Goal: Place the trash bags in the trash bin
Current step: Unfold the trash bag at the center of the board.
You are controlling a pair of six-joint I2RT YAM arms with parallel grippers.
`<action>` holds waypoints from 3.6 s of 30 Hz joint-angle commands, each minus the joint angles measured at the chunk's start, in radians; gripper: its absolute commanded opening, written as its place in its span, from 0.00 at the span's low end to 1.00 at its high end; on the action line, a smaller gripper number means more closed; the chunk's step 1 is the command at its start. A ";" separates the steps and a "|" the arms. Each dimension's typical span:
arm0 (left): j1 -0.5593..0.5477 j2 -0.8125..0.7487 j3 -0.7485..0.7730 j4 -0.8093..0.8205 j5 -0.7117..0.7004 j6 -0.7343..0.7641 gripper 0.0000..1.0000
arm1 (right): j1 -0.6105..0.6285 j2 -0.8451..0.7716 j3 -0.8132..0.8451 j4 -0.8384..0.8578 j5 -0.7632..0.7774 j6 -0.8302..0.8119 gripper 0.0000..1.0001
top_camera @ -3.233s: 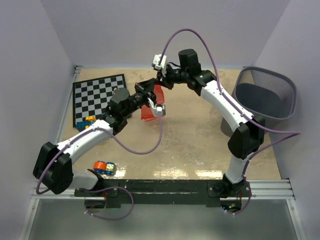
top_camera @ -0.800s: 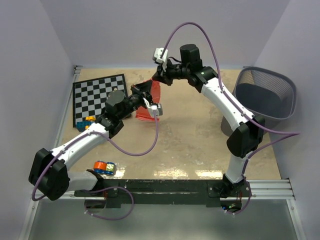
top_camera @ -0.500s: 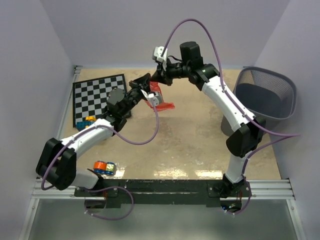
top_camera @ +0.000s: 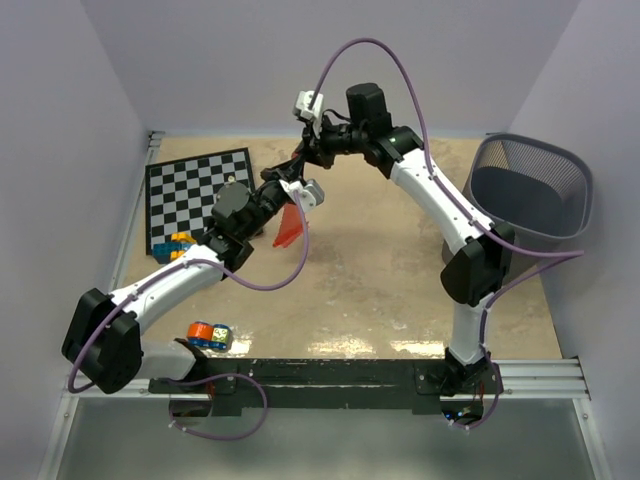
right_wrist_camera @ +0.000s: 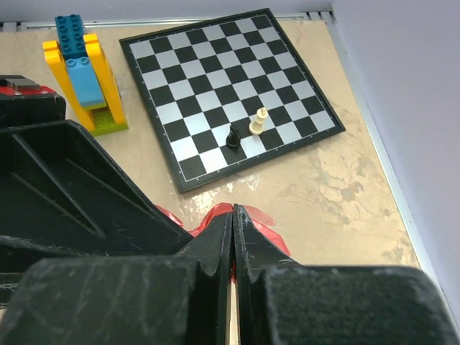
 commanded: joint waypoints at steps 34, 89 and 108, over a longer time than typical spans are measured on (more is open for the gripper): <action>0.149 0.067 0.125 0.025 0.069 -0.240 0.00 | 0.030 -0.022 0.057 0.024 0.029 -0.005 0.00; 0.152 0.017 0.015 -0.028 0.120 0.024 0.00 | 0.061 -0.098 0.031 -0.019 -0.035 -0.063 0.00; 0.157 -0.169 -0.172 0.110 0.425 0.550 0.00 | -0.245 -0.148 0.043 0.144 -0.373 0.348 0.72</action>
